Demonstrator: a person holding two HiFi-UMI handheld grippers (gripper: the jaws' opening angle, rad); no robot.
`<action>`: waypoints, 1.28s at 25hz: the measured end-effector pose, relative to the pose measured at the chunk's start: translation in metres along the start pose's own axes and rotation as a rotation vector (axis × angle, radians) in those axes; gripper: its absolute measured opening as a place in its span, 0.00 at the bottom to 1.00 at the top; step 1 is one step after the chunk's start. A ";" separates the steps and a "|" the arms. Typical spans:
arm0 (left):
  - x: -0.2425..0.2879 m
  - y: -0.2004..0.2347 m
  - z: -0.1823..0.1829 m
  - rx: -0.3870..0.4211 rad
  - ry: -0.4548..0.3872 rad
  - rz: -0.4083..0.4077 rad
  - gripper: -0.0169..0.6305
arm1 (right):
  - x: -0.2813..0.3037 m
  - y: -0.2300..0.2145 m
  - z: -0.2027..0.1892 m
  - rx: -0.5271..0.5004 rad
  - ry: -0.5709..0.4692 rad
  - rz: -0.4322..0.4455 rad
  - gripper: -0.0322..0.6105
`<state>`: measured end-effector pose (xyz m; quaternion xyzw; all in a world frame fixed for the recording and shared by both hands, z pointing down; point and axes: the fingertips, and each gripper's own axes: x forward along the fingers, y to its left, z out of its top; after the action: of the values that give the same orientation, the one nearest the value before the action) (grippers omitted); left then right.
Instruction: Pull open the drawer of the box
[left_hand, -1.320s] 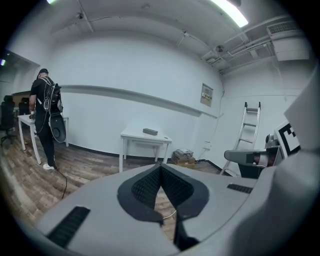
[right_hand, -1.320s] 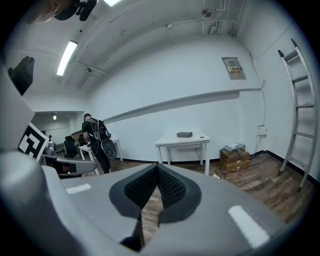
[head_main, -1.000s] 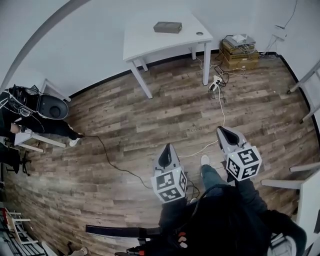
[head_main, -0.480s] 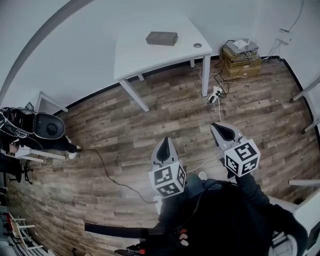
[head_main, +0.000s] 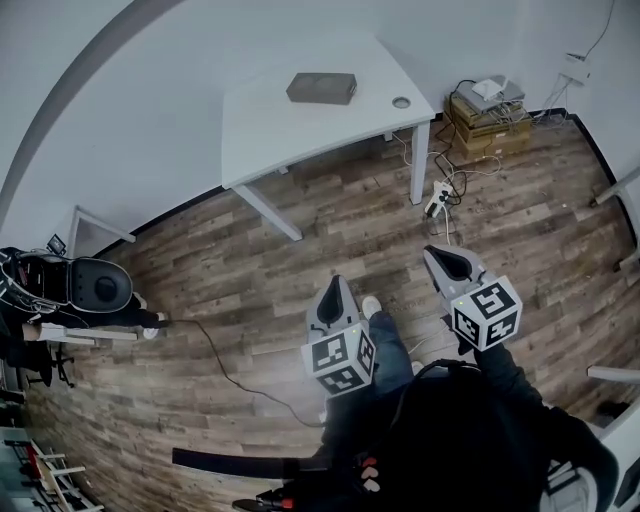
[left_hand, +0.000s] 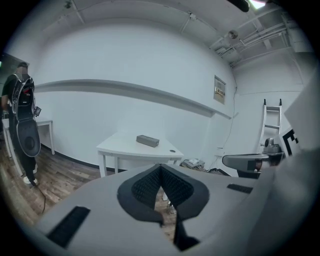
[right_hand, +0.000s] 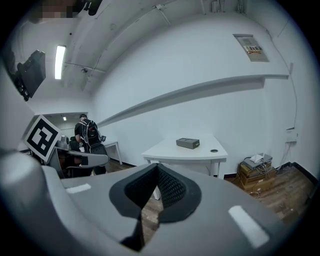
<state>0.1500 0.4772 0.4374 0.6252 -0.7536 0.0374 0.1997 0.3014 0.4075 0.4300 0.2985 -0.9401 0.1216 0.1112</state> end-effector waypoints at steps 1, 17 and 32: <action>0.017 0.006 0.006 0.002 0.000 -0.006 0.02 | 0.017 -0.006 0.004 -0.001 0.000 -0.001 0.04; 0.254 0.143 0.146 0.012 -0.004 -0.060 0.02 | 0.291 -0.068 0.106 0.005 0.020 -0.047 0.04; 0.376 0.192 0.166 -0.059 0.029 0.015 0.02 | 0.417 -0.151 0.128 0.002 0.073 -0.026 0.04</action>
<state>-0.1278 0.1185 0.4528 0.6126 -0.7561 0.0258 0.2288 0.0400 0.0270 0.4507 0.3062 -0.9313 0.1322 0.1467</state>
